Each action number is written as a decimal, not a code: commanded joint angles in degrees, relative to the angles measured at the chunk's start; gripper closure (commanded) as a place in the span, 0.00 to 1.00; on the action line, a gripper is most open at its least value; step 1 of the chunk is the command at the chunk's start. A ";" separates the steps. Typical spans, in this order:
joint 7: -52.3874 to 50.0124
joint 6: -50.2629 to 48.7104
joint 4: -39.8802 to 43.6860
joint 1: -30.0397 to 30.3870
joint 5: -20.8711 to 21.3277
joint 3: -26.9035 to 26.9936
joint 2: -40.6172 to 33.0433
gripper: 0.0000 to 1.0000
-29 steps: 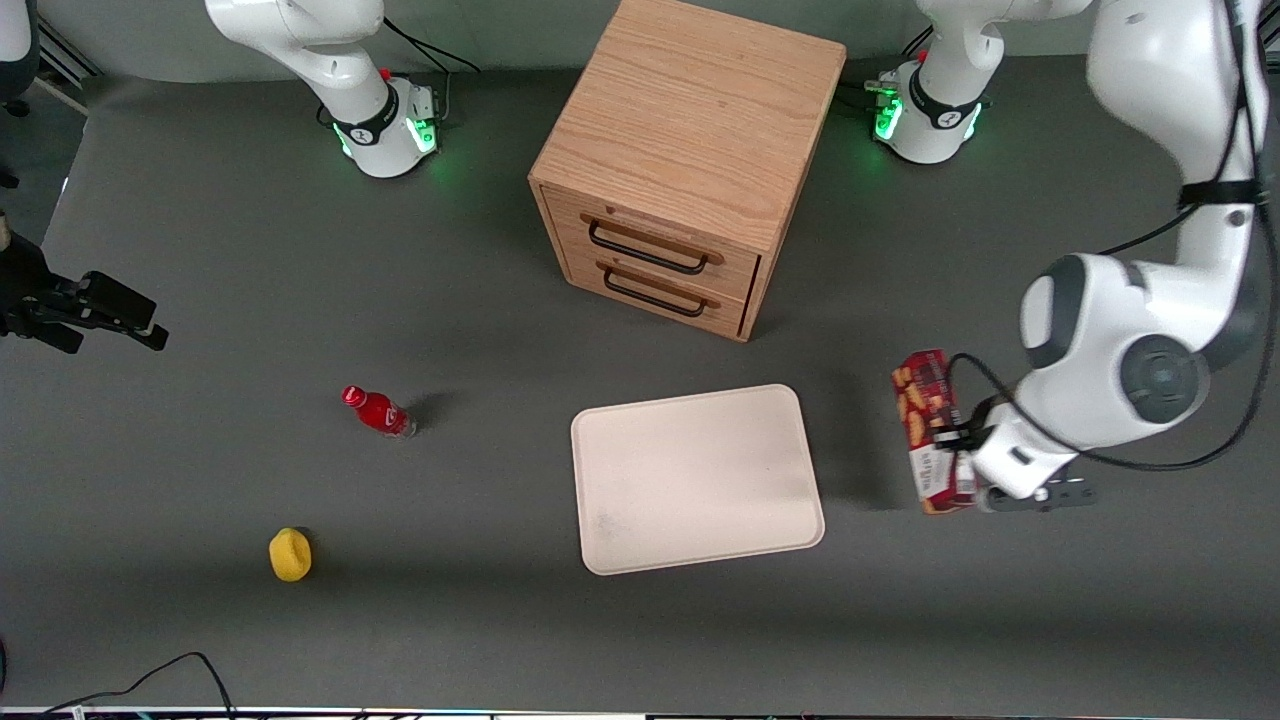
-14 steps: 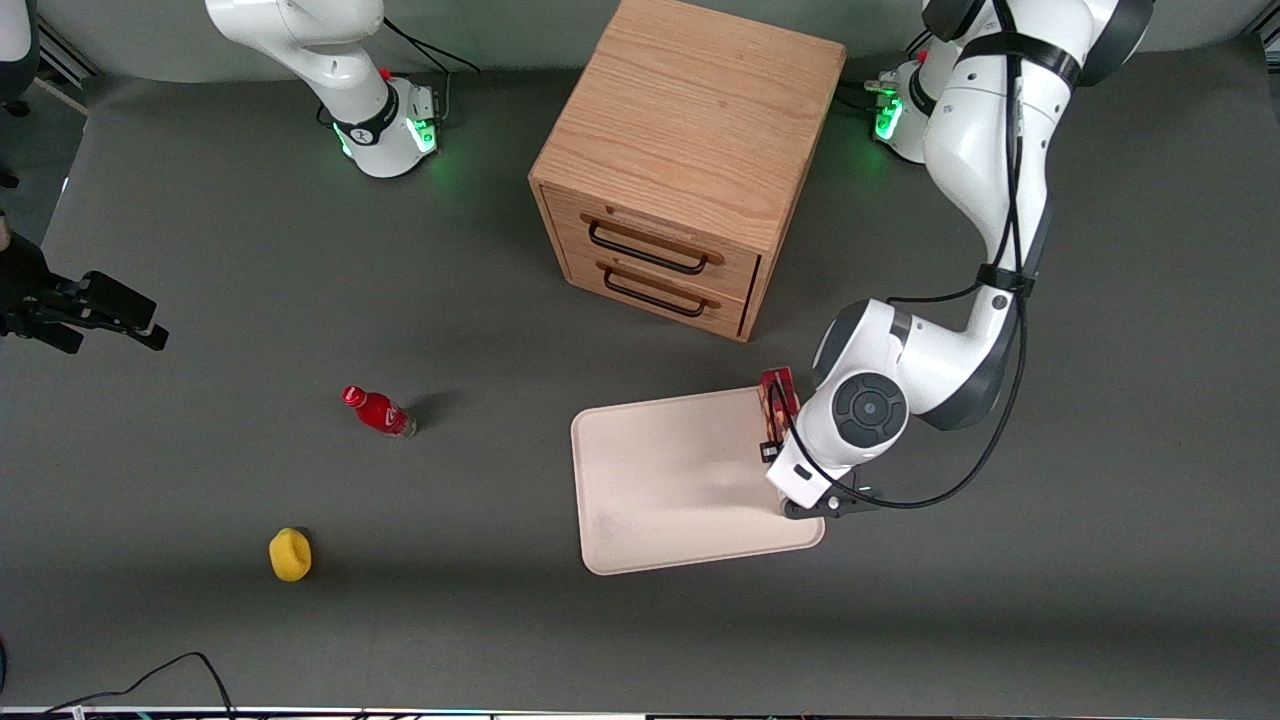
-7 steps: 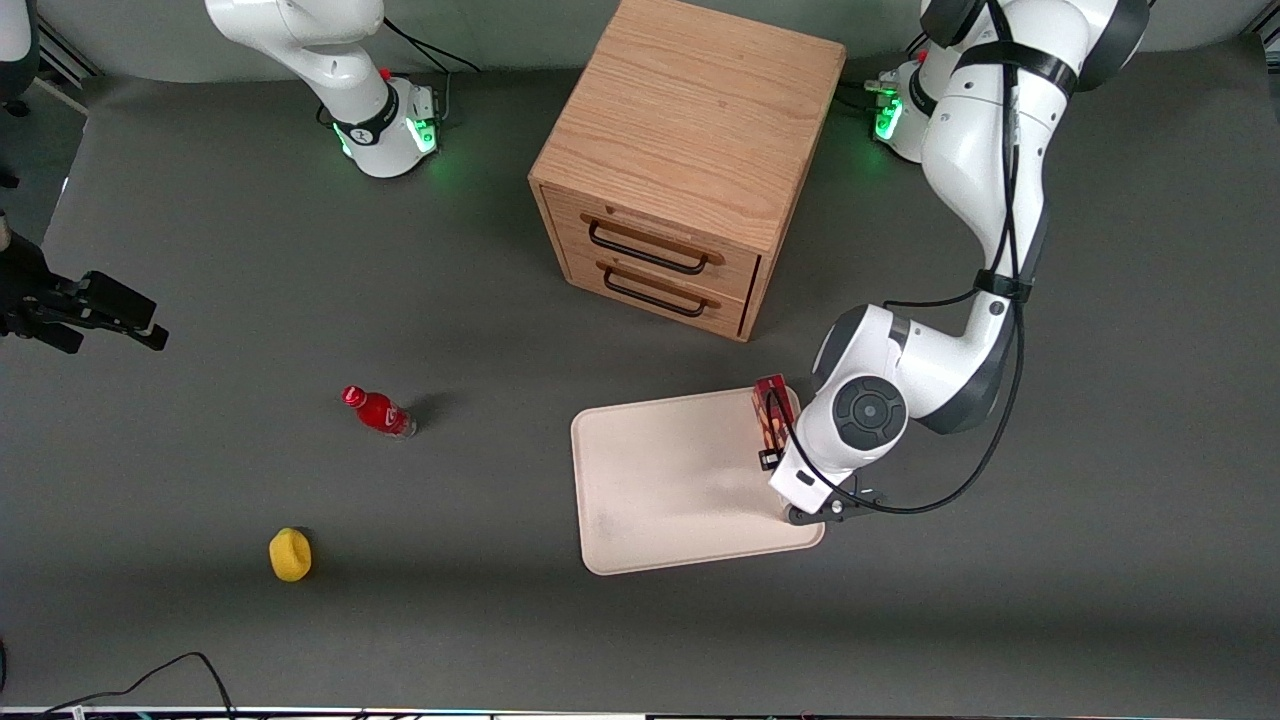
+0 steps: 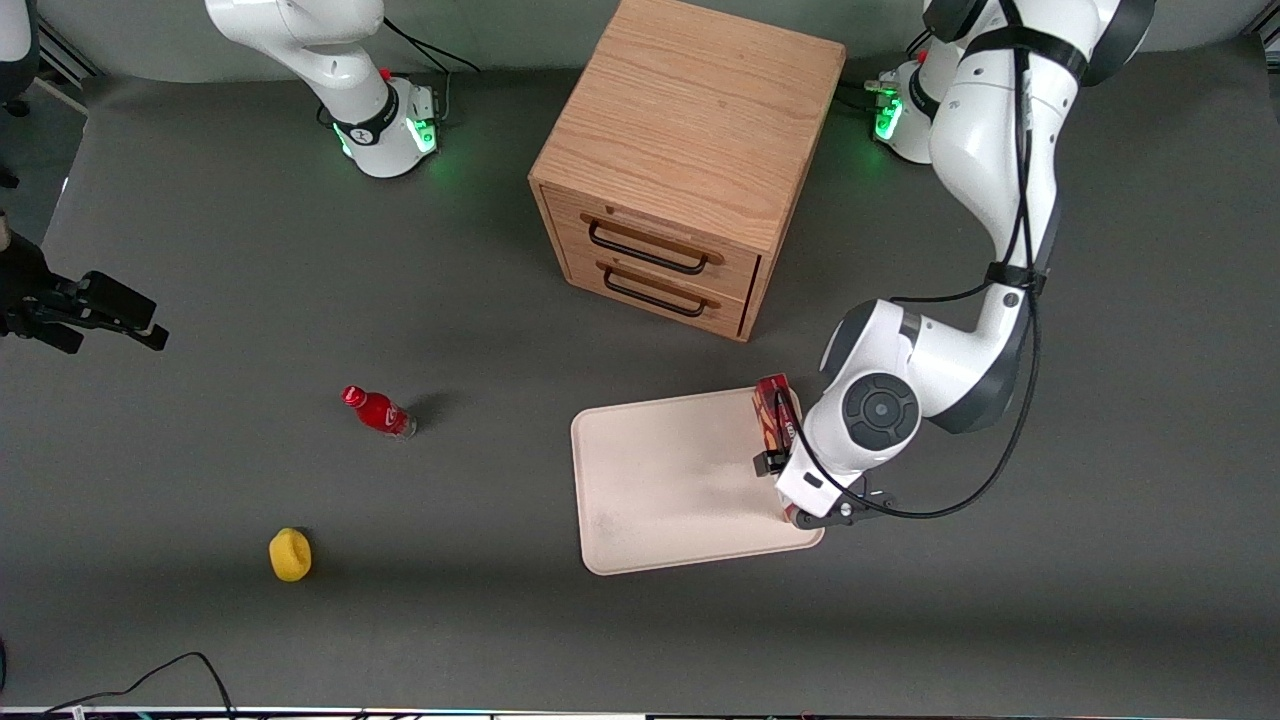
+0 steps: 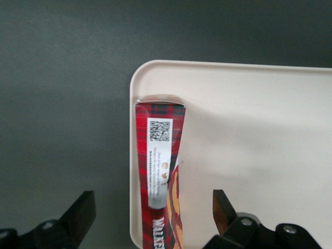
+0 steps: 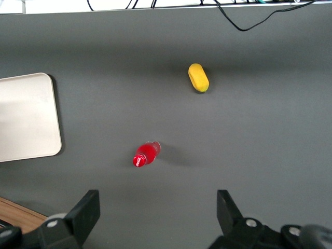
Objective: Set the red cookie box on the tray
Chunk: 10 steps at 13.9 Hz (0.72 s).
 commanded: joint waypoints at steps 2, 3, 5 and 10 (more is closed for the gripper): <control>0.01 -8.75 -0.80 2.71 1.13 0.49 -7.48 0.00; 1.14 -9.55 -1.15 3.16 1.13 0.49 -8.97 0.00; 6.40 -11.66 -1.24 5.70 1.13 0.49 -11.70 0.00; 19.59 -16.77 -4.38 12.02 2.01 0.49 -18.90 0.00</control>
